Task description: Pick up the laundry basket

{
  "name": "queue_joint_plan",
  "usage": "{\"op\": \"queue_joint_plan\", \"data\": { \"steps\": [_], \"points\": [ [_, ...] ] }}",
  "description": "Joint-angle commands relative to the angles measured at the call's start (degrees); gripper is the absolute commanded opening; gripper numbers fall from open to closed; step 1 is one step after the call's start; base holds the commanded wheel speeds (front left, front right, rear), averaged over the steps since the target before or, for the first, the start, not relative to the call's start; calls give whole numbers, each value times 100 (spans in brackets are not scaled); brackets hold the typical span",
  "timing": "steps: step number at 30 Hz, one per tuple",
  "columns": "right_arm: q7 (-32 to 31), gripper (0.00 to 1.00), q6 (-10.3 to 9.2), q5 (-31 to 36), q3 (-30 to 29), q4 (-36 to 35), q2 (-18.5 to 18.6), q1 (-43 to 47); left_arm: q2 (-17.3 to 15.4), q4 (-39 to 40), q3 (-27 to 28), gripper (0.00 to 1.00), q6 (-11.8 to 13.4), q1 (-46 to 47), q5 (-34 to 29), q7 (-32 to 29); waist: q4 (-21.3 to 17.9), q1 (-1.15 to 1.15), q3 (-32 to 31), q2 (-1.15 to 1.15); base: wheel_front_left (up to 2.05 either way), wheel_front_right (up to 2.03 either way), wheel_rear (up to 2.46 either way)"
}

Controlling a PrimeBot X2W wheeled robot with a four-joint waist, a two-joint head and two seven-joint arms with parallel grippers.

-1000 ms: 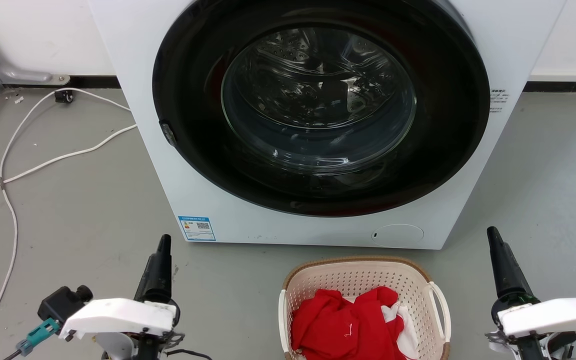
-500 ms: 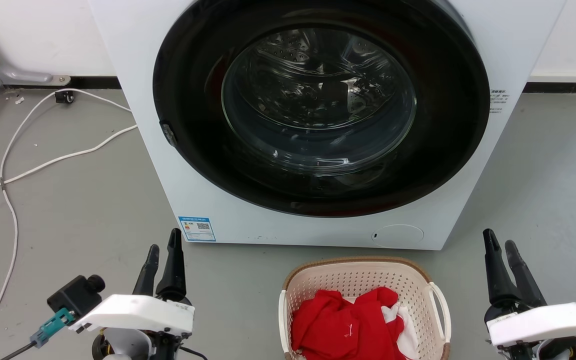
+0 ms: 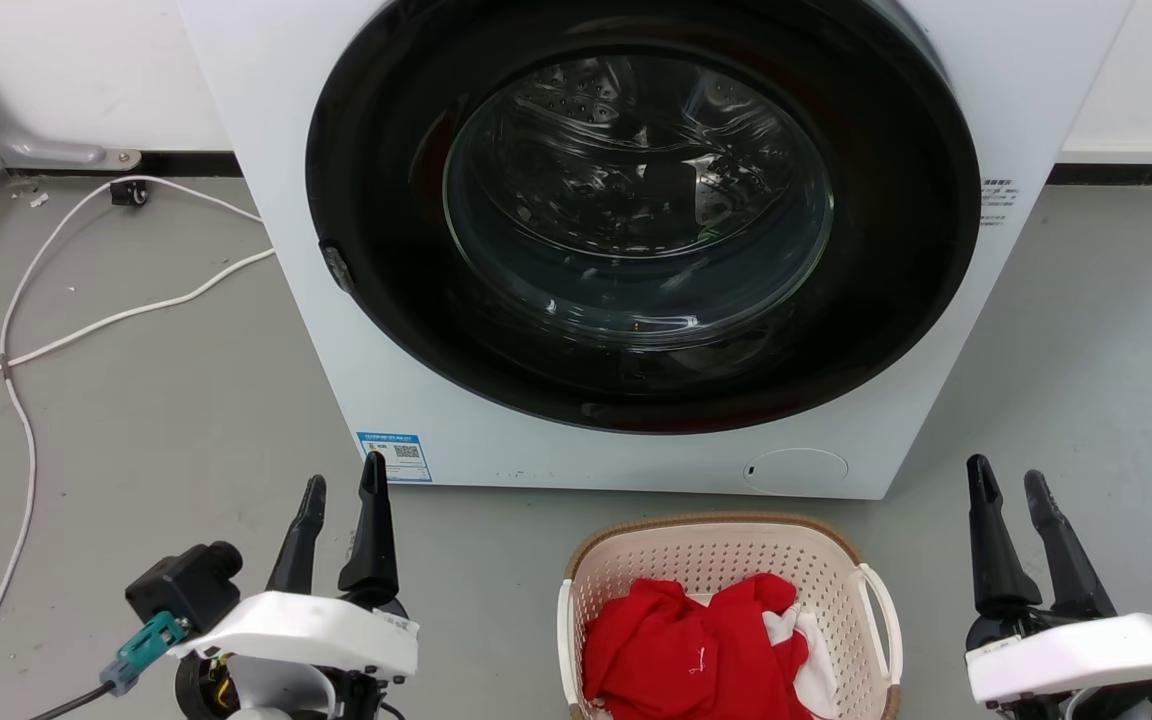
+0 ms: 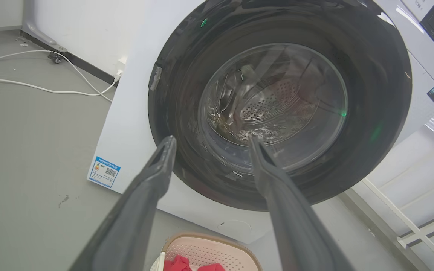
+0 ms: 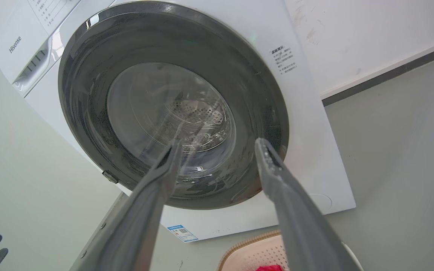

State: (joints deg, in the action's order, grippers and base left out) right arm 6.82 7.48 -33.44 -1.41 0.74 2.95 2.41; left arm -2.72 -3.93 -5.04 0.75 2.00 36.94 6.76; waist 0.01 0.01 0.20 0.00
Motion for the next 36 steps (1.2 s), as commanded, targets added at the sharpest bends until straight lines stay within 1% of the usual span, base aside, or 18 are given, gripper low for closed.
{"op": "queue_joint_plan", "data": {
  "steps": [1,10,36],
  "points": [
    [51,100,2,138,8,-110,2,21,-13,97,-21,100,14,-3,-158,50,-1,0,-1,0,0,0,0],
    [191,100,2,709,5,-217,0,107,-15,110,-129,100,33,-48,-769,189,-6,0,-8,0,0,0,0],
    [537,100,1,2153,-54,-353,-6,329,-18,77,-394,100,249,-153,-2223,540,-12,-1,-31,0,0,0,0]
  ]
}}
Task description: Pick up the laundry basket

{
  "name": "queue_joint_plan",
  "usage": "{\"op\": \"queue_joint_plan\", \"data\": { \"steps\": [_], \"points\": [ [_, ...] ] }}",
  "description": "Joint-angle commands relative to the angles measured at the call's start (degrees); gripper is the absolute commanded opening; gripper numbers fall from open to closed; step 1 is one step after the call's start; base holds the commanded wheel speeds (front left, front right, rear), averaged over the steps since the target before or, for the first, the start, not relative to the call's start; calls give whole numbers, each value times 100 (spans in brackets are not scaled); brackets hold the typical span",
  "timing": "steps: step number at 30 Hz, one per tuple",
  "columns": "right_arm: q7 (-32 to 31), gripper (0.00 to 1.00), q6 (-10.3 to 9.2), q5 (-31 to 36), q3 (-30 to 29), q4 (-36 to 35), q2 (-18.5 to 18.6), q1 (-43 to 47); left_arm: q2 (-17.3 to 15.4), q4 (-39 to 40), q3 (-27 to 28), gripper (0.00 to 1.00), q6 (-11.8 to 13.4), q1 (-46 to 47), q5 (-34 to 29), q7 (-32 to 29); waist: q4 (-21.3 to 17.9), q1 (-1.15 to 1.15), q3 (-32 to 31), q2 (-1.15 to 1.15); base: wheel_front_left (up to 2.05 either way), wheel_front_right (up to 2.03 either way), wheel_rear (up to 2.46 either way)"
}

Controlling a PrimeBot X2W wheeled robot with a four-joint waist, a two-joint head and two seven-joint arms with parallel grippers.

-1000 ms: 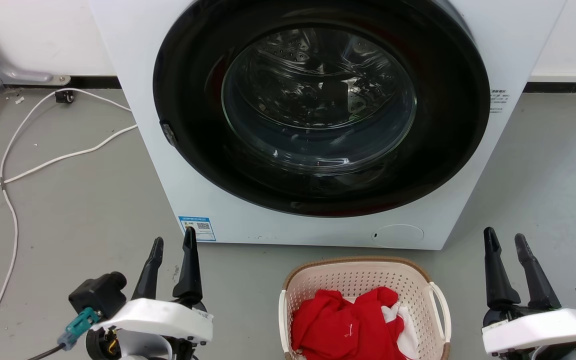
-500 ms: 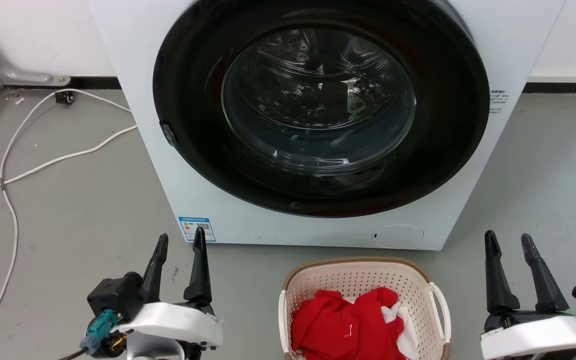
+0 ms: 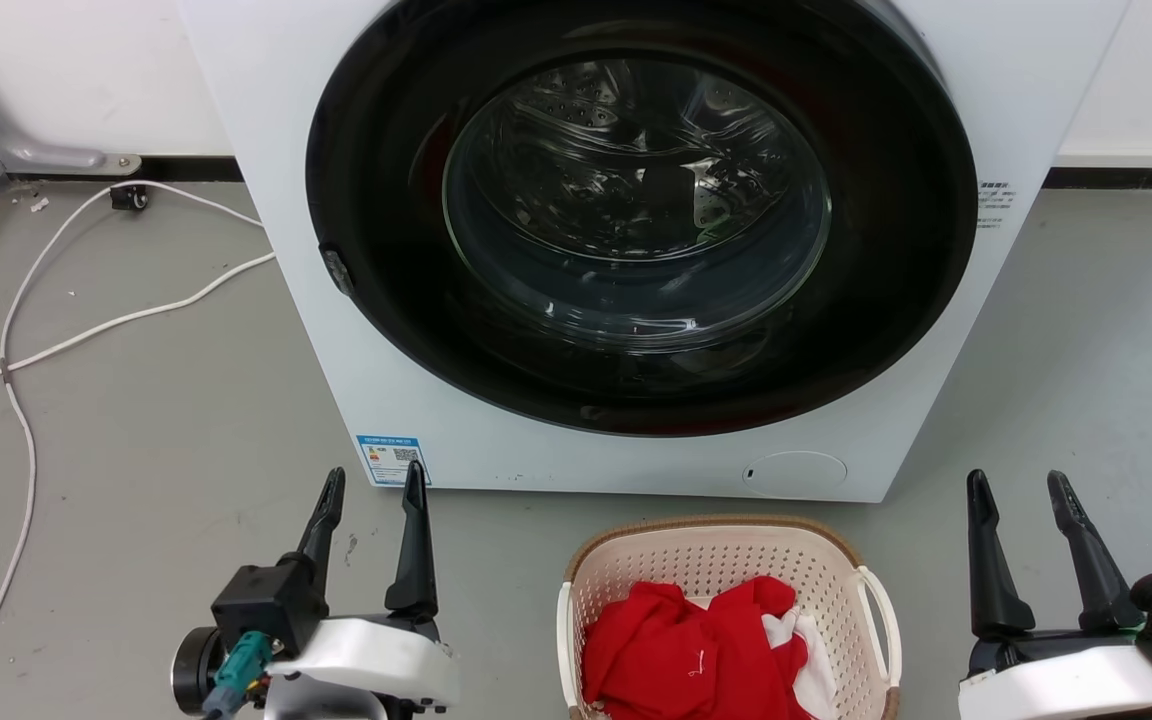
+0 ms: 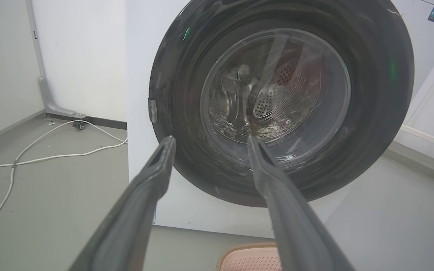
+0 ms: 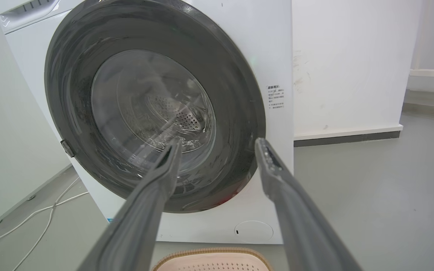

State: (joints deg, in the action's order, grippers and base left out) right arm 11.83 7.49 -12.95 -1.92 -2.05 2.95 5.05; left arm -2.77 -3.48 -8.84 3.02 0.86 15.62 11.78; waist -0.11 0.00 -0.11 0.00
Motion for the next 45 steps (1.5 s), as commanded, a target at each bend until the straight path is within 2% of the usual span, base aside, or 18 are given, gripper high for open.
{"op": "queue_joint_plan", "data": {
  "steps": [1,25,45],
  "points": [
    [52,100,0,145,-4,-78,-6,76,-13,30,-24,100,30,-40,-137,53,1,0,-2,0,0,0,0],
    [307,100,-1,1124,22,-140,-12,232,-15,-59,-218,100,164,-156,-1063,320,3,0,-18,0,0,0,0],
    [339,100,-1,843,29,-7,-13,246,-15,-148,-196,100,146,-166,-1151,345,16,0,-19,0,0,0,0]
  ]
}}
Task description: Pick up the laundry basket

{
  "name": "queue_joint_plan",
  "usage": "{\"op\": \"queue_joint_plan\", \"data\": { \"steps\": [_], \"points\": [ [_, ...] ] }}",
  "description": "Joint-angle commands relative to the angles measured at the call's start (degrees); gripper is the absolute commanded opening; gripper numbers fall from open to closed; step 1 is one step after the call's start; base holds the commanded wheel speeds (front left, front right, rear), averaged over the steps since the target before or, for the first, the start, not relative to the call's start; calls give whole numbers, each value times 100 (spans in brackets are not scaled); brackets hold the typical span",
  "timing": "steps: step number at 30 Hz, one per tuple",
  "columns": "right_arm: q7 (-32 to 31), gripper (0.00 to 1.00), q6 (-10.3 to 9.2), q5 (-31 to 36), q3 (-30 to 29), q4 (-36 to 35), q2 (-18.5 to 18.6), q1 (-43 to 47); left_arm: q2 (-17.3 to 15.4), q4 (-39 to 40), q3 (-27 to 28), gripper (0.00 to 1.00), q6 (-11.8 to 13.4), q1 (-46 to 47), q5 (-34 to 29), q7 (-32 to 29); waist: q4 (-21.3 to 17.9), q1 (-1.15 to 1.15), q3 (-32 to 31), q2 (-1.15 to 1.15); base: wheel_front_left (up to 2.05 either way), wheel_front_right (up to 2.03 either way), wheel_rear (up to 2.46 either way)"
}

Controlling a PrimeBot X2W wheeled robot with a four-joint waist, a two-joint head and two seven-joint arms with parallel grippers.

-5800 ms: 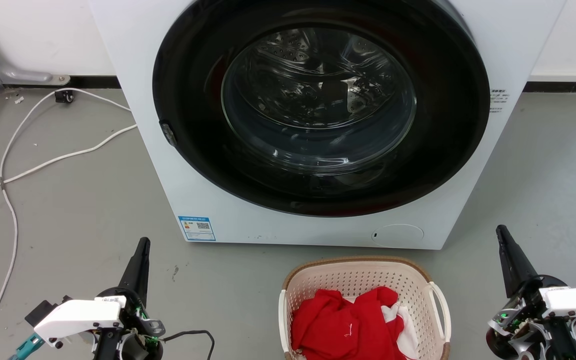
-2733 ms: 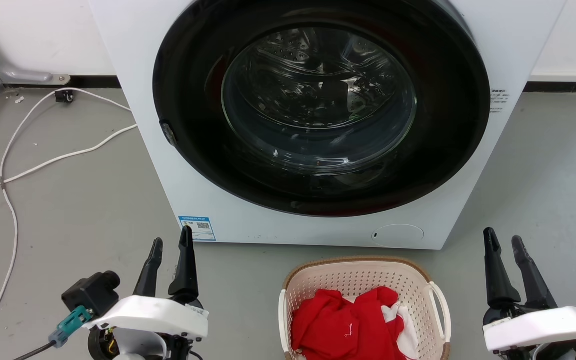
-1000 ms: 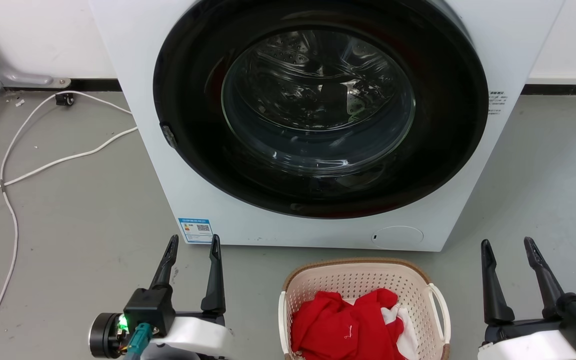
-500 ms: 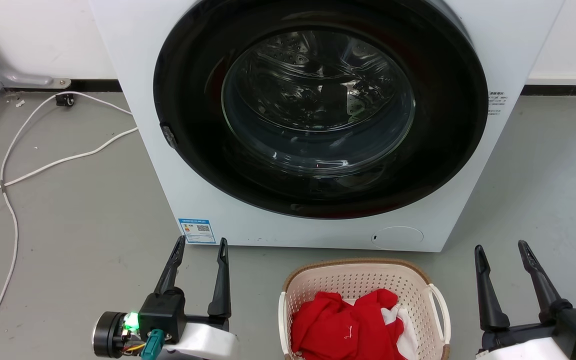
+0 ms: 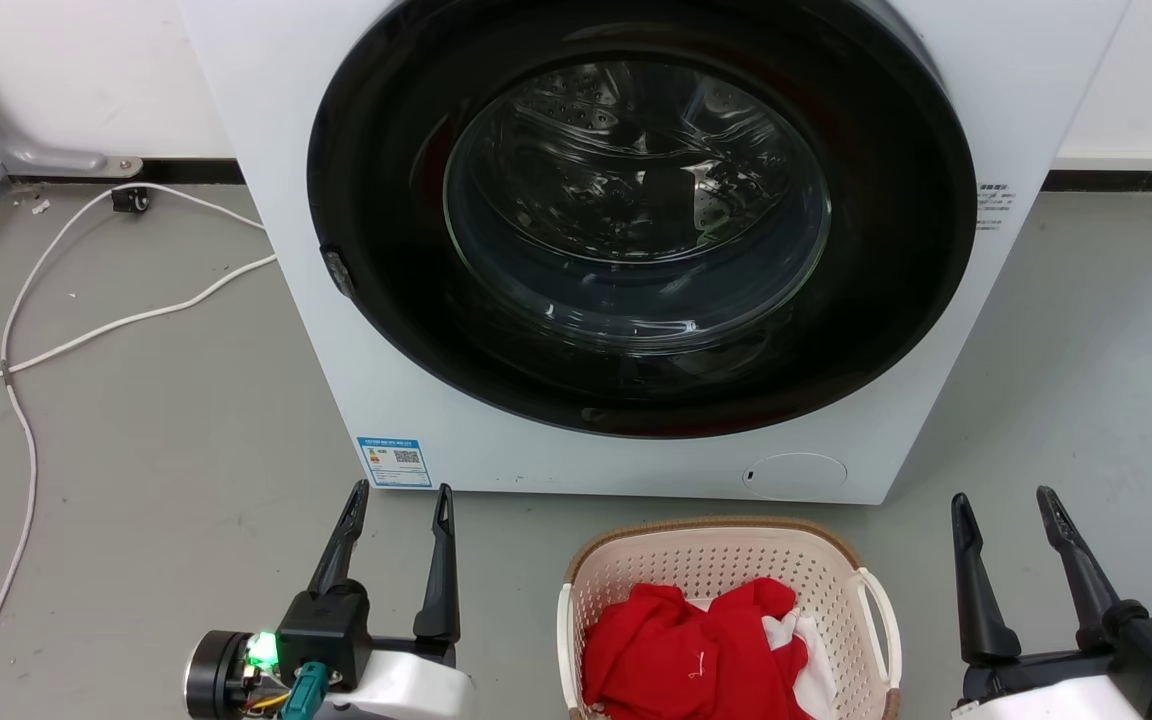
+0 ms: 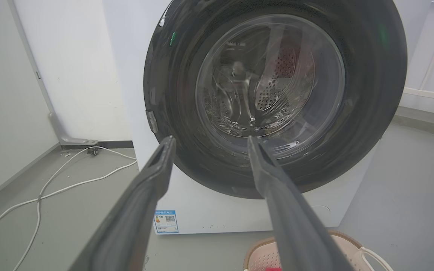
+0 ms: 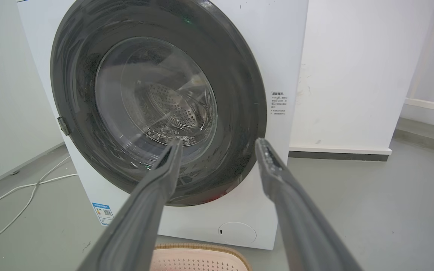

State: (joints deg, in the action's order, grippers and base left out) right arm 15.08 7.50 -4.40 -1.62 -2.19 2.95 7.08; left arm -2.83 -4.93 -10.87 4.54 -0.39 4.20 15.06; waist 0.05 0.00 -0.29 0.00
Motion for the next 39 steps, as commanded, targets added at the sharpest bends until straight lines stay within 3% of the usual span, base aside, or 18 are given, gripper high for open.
{"op": "queue_joint_plan", "data": {
  "steps": [1,22,31,39],
  "points": [
    [14,100,-2,-12,0,12,-13,42,-9,-7,8,100,-4,-43,-13,18,-1,0,-1,0,0,0,0],
    [15,100,-2,229,-99,264,-13,-178,-9,-352,-103,100,-37,119,45,17,-78,0,184,0,0,0,0],
    [13,100,-3,799,-522,1219,-12,-877,-7,-1209,-622,100,-273,931,158,17,-113,0,1091,0,0,0,0],
    [14,100,-3,1303,-810,2083,-13,-1777,-7,-2496,-926,100,-374,1981,471,17,-241,0,2085,0,0,0,0]
  ]
}}
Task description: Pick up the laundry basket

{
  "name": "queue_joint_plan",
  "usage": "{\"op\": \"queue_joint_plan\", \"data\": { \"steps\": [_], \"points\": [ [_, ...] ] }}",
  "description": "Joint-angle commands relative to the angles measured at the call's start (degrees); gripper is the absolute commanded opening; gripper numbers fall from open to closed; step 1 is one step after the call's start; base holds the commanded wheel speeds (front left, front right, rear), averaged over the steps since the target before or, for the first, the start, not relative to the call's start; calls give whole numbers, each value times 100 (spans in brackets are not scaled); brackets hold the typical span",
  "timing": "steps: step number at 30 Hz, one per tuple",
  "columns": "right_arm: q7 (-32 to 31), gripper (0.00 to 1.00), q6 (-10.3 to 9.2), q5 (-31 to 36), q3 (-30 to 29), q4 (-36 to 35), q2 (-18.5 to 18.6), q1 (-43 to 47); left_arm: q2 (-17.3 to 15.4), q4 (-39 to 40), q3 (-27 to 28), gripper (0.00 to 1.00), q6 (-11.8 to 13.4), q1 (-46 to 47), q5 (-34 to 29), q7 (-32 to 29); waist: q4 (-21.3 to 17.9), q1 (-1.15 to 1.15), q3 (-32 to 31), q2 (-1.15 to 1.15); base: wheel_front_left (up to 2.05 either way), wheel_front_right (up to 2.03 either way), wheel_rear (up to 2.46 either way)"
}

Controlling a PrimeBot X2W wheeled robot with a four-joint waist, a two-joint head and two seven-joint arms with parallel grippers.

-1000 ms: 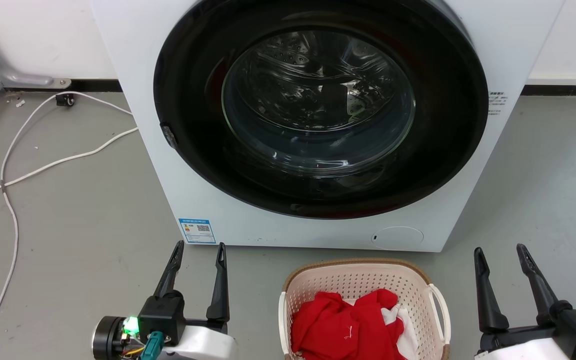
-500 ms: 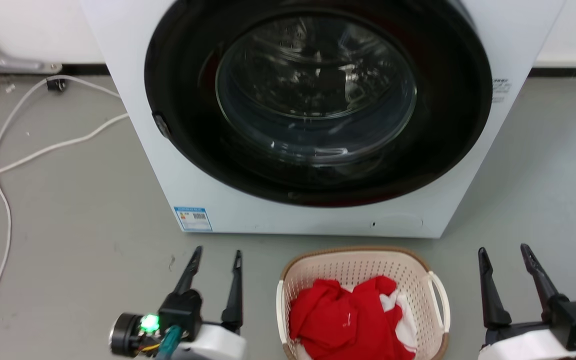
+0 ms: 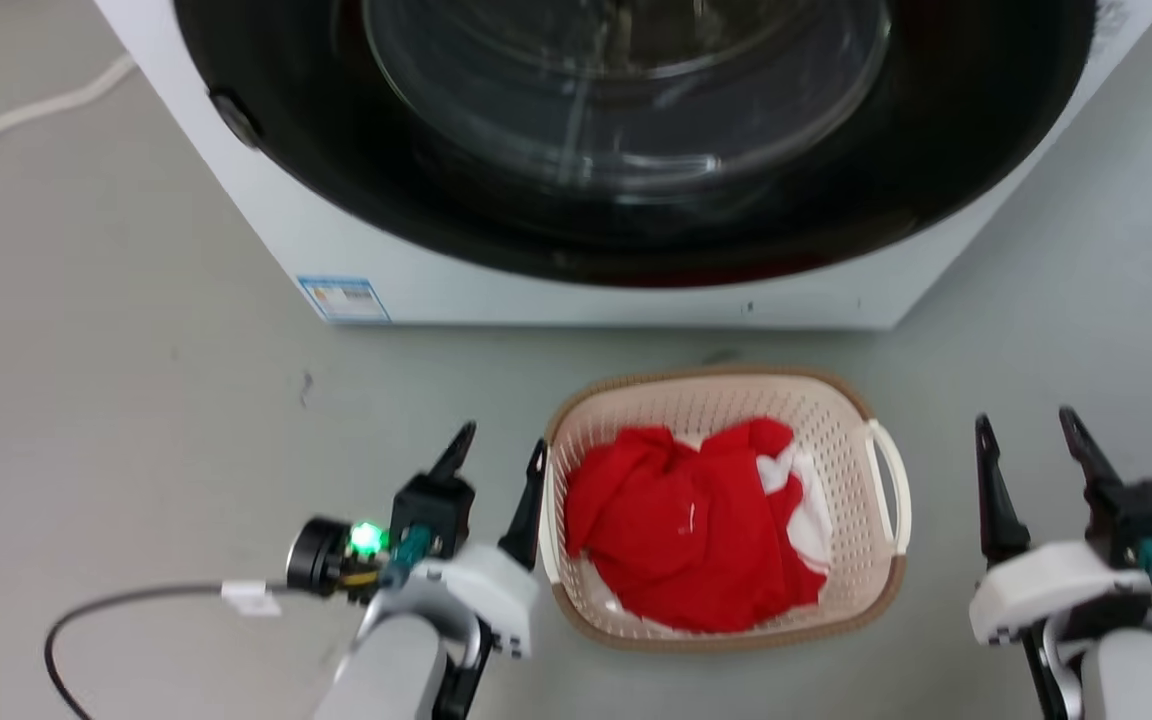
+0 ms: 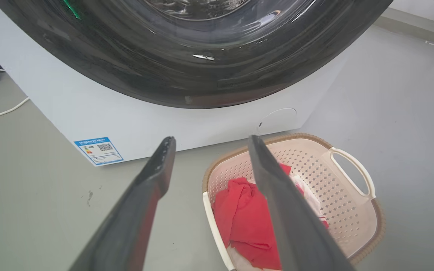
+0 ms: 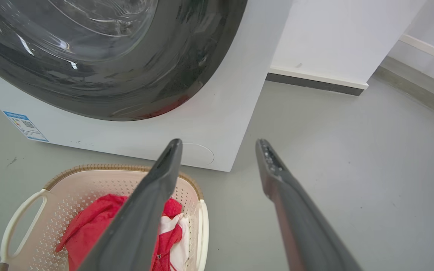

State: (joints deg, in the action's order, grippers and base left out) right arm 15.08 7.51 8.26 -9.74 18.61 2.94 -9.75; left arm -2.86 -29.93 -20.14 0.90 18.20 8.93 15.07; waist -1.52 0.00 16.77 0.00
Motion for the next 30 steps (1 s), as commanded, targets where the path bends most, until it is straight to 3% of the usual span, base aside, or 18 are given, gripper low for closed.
{"op": "queue_joint_plan", "data": {
  "steps": [1,17,30],
  "points": [
    [14,100,-4,72,-17,92,-11,-213,-6,-159,-22,100,-25,236,35,16,-109,0,510,0,0,0,0],
    [14,100,-4,634,-101,1575,-11,-1771,-6,-2756,-403,100,-289,2150,149,16,-365,0,2240,0,0,0,0],
    [14,100,-5,1109,17,2887,-11,-2786,-4,-3663,-471,100,-326,3016,235,16,-448,0,3001,0,0,0,0]
  ]
}}
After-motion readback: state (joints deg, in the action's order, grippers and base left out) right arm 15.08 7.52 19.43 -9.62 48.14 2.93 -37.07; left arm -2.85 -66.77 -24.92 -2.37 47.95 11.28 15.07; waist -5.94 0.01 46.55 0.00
